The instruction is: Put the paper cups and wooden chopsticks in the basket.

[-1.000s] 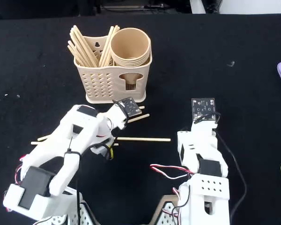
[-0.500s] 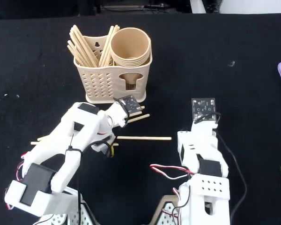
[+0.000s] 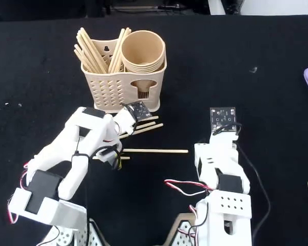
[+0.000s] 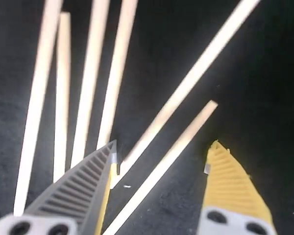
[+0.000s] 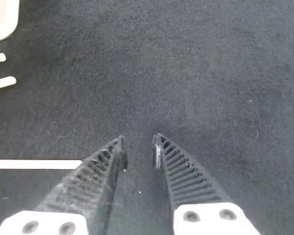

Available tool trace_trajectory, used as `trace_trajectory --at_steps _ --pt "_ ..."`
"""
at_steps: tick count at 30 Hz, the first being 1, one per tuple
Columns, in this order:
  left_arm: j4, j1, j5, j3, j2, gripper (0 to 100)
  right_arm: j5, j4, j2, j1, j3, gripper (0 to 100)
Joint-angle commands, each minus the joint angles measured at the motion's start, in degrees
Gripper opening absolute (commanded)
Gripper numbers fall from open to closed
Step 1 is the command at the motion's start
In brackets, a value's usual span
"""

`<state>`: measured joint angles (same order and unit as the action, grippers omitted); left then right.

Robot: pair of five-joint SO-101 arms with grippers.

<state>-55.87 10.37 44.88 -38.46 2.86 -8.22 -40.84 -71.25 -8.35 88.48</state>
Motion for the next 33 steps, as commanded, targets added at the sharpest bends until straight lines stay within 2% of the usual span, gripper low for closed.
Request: trace_trajectory --at_steps 1,5,11,16,21,24,33 --pt "-2.1 -1.2 3.3 1.7 0.2 28 0.3 1.5 -1.4 0.8 -1.3 9.6" --pt "-2.5 -1.0 3.7 -0.9 0.2 28 0.3 1.5 -1.4 0.8 -1.3 9.6" --pt "-2.6 -1.0 3.8 -4.0 0.7 13 0.3 1.5 -1.4 0.8 -1.3 9.6" --pt "-2.6 -0.7 3.4 -5.5 0.8 11 0.3 1.5 -1.4 0.8 -1.3 9.7" --pt "-7.7 -0.7 3.4 -3.2 0.8 10 0.3 1.5 -1.4 0.9 -1.3 9.8" --pt "-10.5 -0.9 3.3 -0.5 0.8 2 0.3 1.5 -1.4 0.9 -1.3 9.8" --pt "-13.5 -1.4 3.8 -0.4 4.2 3 0.3 1.5 -1.4 0.9 -1.3 9.8"
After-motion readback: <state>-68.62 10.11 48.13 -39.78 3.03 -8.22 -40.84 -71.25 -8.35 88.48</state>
